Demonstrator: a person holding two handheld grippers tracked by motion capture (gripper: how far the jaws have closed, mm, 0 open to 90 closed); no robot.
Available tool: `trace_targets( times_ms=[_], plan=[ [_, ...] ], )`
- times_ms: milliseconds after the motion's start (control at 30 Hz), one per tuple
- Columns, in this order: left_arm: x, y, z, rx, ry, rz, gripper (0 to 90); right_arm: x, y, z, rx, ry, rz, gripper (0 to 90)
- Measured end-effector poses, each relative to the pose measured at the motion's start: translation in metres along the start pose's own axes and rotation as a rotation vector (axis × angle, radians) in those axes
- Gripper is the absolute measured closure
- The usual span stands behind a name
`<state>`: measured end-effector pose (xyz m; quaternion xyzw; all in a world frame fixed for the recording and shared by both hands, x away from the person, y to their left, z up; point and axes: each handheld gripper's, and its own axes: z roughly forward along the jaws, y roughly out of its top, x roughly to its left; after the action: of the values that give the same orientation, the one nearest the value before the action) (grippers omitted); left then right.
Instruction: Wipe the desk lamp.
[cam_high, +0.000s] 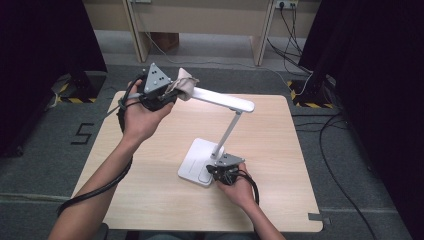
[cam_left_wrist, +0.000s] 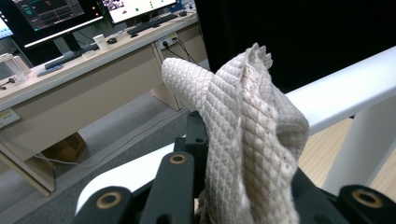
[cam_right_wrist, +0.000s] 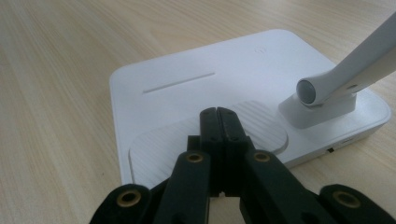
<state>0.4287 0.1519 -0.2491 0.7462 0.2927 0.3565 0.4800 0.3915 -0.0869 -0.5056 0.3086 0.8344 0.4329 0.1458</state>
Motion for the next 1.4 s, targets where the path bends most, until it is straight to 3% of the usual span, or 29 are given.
trace_targets(
  times_ms=[1400],
  plan=[
    [-0.018,0.005,0.010,-0.021,-0.050,0.017,80.6,0.000,0.000,0.001,-0.006,0.004,0.002,90.0]
  ],
)
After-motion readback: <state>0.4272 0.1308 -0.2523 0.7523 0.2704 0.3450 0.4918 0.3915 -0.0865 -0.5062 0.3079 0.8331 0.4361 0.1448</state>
